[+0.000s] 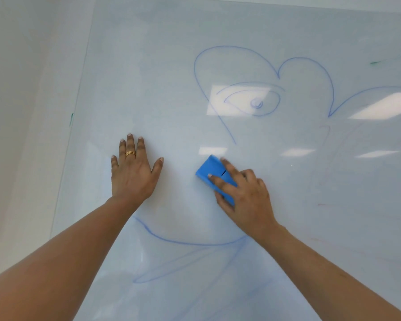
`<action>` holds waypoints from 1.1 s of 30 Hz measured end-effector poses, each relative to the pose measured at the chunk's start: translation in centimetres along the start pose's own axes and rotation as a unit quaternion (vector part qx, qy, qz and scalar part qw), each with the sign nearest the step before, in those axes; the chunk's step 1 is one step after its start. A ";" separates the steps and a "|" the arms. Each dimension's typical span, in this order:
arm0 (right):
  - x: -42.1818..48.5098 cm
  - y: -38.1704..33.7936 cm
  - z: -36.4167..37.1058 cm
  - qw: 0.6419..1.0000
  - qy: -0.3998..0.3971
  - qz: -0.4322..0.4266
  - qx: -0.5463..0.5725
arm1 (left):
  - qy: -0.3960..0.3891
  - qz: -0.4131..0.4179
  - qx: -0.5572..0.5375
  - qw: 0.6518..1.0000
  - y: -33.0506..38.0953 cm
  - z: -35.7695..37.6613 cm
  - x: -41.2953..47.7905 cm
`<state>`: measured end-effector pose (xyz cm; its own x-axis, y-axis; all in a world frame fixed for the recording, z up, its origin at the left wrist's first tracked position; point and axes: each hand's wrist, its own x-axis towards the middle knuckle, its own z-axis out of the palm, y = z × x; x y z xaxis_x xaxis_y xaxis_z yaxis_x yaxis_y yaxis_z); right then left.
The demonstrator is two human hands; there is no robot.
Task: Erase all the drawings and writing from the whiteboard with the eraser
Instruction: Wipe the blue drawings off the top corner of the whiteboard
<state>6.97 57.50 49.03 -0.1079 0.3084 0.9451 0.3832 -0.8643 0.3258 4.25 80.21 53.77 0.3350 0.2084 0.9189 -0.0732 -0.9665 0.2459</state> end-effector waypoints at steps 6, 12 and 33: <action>4.7 3.5 -1.0 0.982 0.017 0.188 -0.022 | 0.008 -0.002 0.005 1.000 0.2 0.1 0.0; 8.2 1.7 -0.3 0.983 -0.011 0.185 -0.004 | 0.015 0.033 0.017 0.999 1.7 0.3 0.7; 14.3 2.4 0.6 0.998 -0.040 0.045 -0.005 | 0.089 -0.044 0.007 0.995 7.2 3.0 2.9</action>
<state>6.83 60.09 63.28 0.0011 0.2598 0.9657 0.3792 -0.8936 0.2400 7.51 73.43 57.30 0.1680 0.3136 0.9346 -0.0367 -0.9454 0.3238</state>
